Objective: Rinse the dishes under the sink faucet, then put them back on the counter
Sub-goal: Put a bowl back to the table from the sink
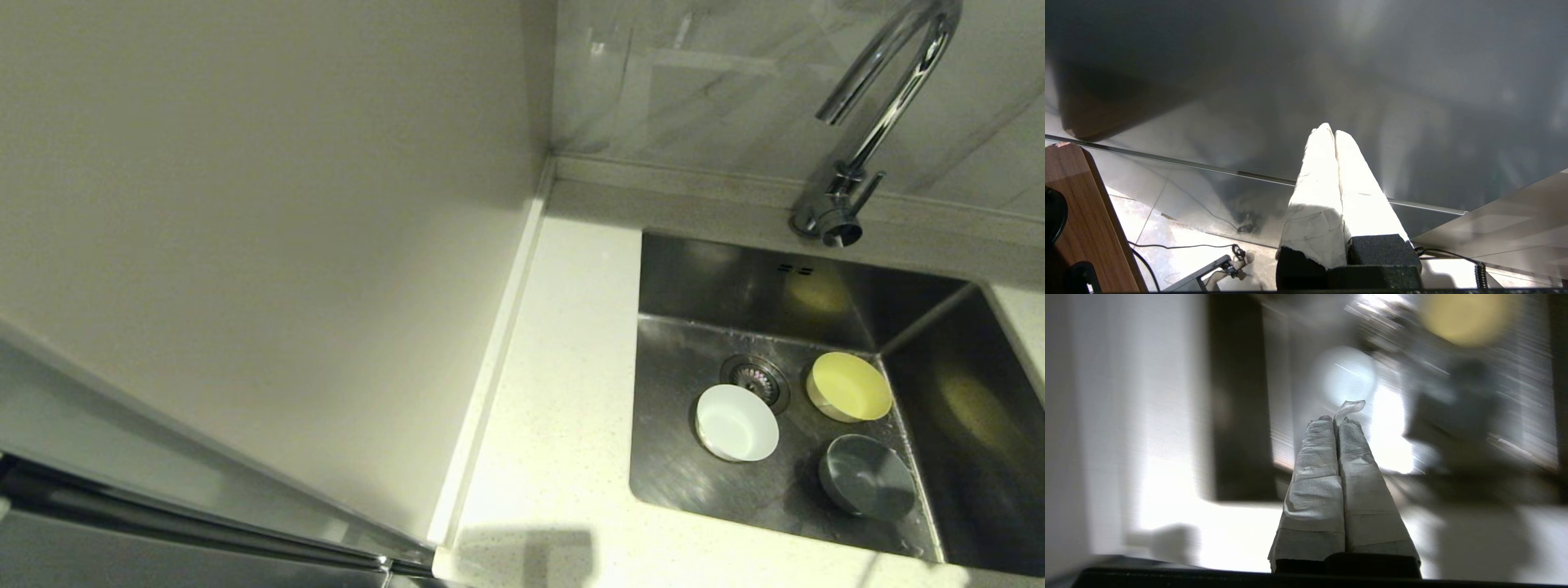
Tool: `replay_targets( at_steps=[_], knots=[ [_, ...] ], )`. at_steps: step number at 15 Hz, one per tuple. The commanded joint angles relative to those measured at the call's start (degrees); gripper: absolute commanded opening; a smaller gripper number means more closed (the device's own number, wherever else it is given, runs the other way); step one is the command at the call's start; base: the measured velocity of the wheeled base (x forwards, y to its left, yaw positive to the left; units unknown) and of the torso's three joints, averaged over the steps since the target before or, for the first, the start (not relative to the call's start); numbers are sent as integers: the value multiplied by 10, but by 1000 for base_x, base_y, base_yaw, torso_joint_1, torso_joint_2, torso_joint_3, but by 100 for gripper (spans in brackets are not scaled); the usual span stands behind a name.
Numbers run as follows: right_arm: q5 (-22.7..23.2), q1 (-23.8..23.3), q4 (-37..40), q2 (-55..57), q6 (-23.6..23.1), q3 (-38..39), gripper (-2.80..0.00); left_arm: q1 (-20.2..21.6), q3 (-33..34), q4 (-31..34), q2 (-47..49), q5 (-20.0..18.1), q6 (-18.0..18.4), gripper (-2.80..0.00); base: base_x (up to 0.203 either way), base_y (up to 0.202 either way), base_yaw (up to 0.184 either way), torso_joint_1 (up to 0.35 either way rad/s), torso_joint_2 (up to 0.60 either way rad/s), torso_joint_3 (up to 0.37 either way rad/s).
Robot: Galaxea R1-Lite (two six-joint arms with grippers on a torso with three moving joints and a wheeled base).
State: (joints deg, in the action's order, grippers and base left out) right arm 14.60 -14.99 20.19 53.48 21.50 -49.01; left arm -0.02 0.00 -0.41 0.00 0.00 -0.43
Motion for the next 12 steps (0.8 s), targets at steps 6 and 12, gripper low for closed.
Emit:
replay_targets(
  at_steps=[6, 12],
  knots=[
    [-133, 16, 77, 90, -159, -36, -280, 0, 2, 0, 0, 0, 0, -280, 0, 0, 0, 0, 0, 0],
    [-128, 26, 63, 278, -168, -86, -280, 0, 2, 0, 0, 0, 0, -280, 0, 0, 0, 0, 0, 0]
  ],
)
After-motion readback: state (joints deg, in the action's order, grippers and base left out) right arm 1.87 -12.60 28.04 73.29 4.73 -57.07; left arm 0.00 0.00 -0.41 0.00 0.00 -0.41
